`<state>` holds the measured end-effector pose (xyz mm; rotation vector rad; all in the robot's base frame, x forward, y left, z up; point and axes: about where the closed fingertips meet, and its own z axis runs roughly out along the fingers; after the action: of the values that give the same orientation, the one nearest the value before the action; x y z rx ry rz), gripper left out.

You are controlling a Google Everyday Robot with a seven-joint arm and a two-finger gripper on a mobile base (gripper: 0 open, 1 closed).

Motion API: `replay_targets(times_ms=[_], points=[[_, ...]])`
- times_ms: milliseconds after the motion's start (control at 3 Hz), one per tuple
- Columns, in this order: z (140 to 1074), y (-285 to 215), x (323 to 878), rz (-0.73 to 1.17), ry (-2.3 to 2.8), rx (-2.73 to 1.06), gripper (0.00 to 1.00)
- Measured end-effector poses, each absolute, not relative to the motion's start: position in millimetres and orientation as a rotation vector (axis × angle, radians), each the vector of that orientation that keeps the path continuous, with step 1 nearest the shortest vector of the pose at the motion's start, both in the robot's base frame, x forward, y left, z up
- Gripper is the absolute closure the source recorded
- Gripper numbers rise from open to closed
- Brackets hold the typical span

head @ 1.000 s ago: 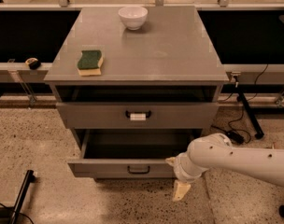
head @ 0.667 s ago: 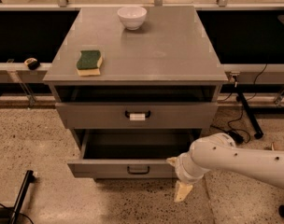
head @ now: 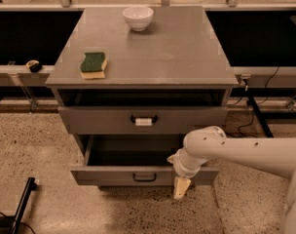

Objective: Open middle drawer

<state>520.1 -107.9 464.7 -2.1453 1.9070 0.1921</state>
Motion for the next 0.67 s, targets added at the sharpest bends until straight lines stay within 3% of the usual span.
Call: replay_targets(times_ms=[667], points=[[419.3, -102.2, 544.2, 0.276, 2.037, -2.085, 0.25]])
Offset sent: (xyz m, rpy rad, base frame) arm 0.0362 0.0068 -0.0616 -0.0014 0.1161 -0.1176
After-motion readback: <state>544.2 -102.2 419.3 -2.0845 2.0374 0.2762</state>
